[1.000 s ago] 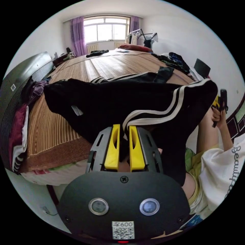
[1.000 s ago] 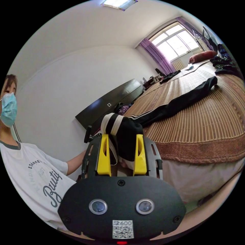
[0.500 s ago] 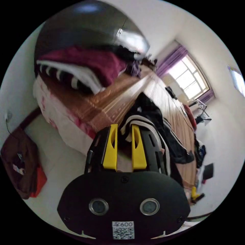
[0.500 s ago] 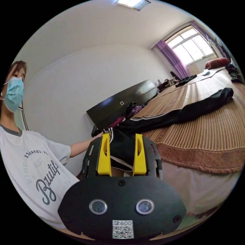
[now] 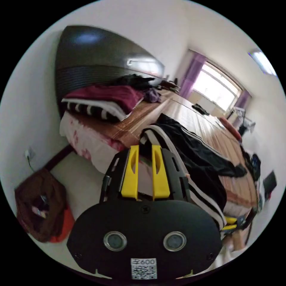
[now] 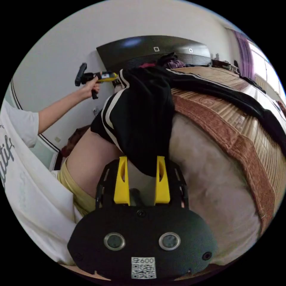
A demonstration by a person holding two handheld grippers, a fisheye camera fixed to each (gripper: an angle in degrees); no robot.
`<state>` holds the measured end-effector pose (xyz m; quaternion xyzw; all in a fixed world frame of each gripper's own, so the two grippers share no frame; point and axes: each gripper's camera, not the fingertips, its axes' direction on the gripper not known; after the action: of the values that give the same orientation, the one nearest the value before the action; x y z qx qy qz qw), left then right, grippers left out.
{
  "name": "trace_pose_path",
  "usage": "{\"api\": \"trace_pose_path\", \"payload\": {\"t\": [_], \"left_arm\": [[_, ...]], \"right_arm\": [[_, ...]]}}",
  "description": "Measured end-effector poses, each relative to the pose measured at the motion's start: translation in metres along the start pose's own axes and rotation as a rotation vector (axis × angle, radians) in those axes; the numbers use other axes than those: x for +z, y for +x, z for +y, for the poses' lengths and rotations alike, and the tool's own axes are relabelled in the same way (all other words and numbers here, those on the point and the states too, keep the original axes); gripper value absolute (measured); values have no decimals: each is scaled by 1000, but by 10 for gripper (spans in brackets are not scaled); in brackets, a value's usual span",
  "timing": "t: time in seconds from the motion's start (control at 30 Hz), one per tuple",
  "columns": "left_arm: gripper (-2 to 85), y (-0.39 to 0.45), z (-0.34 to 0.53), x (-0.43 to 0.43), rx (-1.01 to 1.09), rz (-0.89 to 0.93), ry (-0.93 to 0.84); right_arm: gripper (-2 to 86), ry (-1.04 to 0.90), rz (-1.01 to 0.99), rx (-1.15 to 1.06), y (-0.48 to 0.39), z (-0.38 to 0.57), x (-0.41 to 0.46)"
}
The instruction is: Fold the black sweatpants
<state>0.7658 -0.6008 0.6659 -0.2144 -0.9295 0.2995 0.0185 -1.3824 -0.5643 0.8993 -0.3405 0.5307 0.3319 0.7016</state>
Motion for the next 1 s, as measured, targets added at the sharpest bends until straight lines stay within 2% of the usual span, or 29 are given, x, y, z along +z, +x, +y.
{"api": "trace_pose_path", "payload": {"t": [0.07, 0.13, 0.23, 0.3, 0.33, 0.37, 0.43, 0.5, 0.53, 0.57, 0.6, 0.67, 0.8, 0.83, 0.9, 0.93, 0.97, 1.0], "left_arm": [[20, 67, -8, 10, 175, -38, -71], [13, 118, -5, 16, 314, -110, -51], [7, 200, 12, 25, 502, -261, -4], [6, 238, 28, 13, 514, -331, 119], [7, 257, 42, -6, 471, -392, 264], [7, 274, 57, -19, 454, -410, 402], [7, 300, 73, -10, 509, -398, 507], [7, 325, 63, 43, 591, -353, 326], [7, 338, 54, 94, 635, -329, 115], [7, 347, 58, 133, 674, -306, -5], [7, 348, 63, 146, 672, -314, -15], [6, 330, 78, 181, 605, -337, -71], [6, 269, 89, 171, 478, -239, -7], [7, 250, 92, 167, 484, -252, -5], [7, 218, 97, 163, 513, -329, -7], [7, 192, 98, 163, 529, -419, -17], [8, 162, 96, 165, 544, -496, -38], [8, 144, 93, 167, 540, -523, -56]], "right_arm": [[73, -22, 70, -43, -18, 4, 33], [37, -39, 134, -71, -30, 10, 50], [1, -25, 341, -136, -57, 20, 51], [-3, 14, 471, -177, -76, 21, 32], [-5, 67, 564, -214, -91, 14, 10], [-6, 163, 685, -271, -109, 1, -21], [-7, 319, 886, -340, -132, -30, -61], [-7, 439, 1023, -439, -151, -72, -82], [-7, 462, 1129, -520, -160, -102, -78], [-7, 427, 1217, -609, -167, -132, -65], [-7, 389, 1230, -667, -172, -146, -54], [-7, 162, 1211, -832, -187, -180, 2], [-7, -3, 1231, -782, -167, -154, 72], [-7, -52, 1200, -699, -147, -134, 88], [-6, -188, 1086, -501, -110, -102, 113], [-6, -289, 945, -372, -90, -79, 129], [-6, -337, 716, -302, -82, -51, 142], [-6, -334, 611, -275, -82, -39, 145]]}}
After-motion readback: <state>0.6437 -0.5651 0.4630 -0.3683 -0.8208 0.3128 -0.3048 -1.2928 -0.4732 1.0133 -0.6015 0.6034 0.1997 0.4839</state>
